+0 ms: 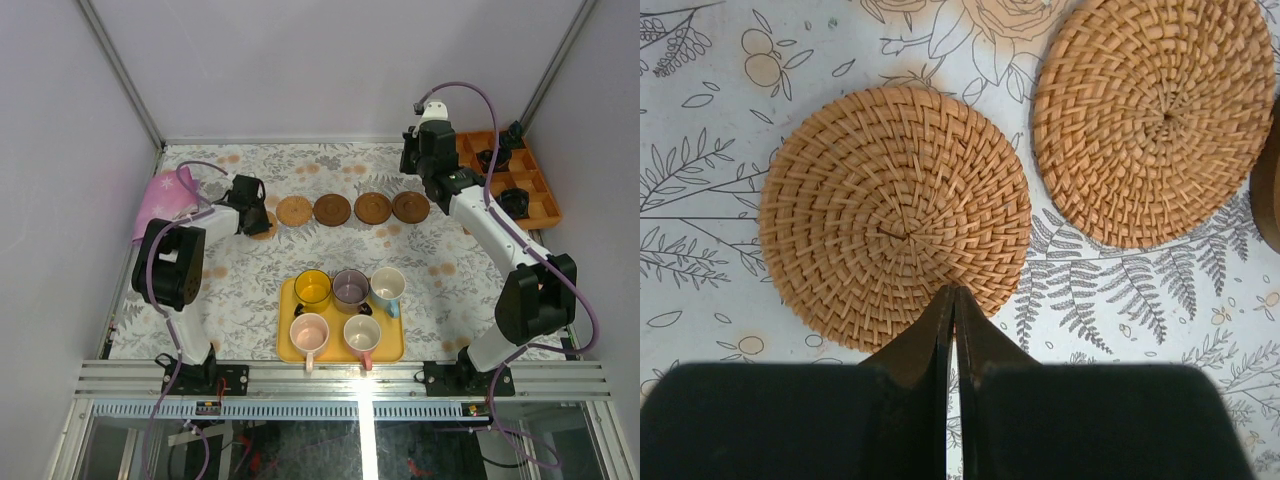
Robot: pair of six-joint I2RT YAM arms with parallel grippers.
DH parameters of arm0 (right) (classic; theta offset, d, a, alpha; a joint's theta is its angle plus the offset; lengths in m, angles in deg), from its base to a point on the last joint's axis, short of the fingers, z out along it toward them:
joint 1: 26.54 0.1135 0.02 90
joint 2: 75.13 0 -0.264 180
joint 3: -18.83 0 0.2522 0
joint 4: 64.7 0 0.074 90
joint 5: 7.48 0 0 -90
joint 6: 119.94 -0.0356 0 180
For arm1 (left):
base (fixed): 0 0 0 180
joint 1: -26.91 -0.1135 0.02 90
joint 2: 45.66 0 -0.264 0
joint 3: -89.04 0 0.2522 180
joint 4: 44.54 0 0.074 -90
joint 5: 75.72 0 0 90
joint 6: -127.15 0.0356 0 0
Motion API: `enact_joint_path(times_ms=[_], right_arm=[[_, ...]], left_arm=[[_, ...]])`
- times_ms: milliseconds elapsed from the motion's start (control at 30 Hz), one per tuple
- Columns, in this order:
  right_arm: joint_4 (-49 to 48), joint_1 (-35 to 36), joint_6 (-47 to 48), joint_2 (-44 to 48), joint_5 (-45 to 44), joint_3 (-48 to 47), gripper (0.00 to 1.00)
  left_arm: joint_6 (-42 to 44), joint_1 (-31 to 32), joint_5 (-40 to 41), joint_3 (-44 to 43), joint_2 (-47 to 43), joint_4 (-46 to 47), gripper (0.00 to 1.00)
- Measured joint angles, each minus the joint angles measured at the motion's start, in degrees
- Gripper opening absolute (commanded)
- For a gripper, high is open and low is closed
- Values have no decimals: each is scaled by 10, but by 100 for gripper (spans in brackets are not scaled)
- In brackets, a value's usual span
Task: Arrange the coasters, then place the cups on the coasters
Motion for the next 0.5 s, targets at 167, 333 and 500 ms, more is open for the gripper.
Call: enact_joint_path(times_ms=[167, 333, 500], right_arm=[[2, 0, 0, 3, 0, 5, 0], [10, 0, 1, 3, 0, 5, 0], [15, 0, 3, 3, 0, 5, 0]], left_arm=[[-11, -12, 2, -20, 18, 2, 0], [-13, -34, 4, -49, 40, 2, 0], [-12, -42, 4, -75, 60, 2, 0]])
